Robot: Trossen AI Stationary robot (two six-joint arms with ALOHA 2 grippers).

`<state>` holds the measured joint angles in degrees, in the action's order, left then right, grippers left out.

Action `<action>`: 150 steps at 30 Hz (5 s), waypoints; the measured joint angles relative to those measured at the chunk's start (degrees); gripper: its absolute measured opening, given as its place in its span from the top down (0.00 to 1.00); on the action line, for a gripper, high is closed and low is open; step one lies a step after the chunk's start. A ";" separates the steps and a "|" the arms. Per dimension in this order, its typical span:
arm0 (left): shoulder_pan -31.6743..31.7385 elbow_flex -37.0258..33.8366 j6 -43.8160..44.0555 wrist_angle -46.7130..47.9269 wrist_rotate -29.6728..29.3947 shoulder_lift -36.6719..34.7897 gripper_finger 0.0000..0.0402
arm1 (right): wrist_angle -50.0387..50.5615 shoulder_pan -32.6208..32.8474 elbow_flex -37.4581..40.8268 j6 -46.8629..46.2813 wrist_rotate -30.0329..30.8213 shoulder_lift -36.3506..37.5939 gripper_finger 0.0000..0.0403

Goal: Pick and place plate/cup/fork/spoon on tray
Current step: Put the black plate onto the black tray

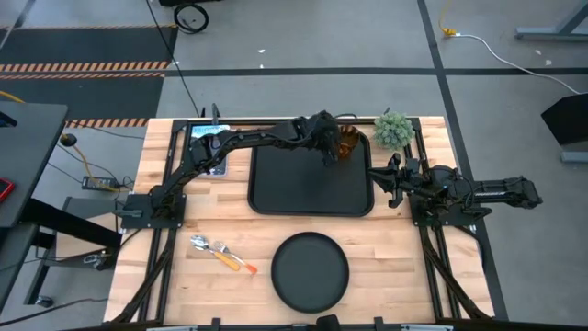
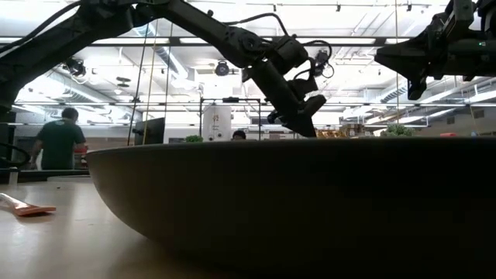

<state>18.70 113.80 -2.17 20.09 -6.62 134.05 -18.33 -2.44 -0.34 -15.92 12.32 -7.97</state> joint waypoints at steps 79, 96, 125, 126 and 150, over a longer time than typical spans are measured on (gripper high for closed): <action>-32.75 -23.06 8.97 27.37 -6.45 -25.07 0.98 | -0.02 -0.01 0.00 0.00 -0.01 -0.24 0.83; -35.45 -35.52 53.88 18.77 -4.86 -28.94 0.57 | -0.81 0.00 0.00 0.02 -0.02 -0.33 0.83; -35.18 -35.52 61.82 16.77 6.53 -20.09 0.75 | -1.82 -0.02 0.00 0.00 0.00 -0.33 0.83; -35.02 -35.49 61.80 15.93 6.77 -19.74 0.78 | -1.78 -0.01 0.00 0.01 0.00 -0.33 0.83; -16.91 -25.16 47.88 19.09 15.27 -21.67 0.97 | -2.98 0.00 0.00 0.00 -0.02 -0.37 0.83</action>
<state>1.79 88.64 45.71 39.18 8.65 112.38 -21.30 -2.44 -0.34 -15.92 12.29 -8.34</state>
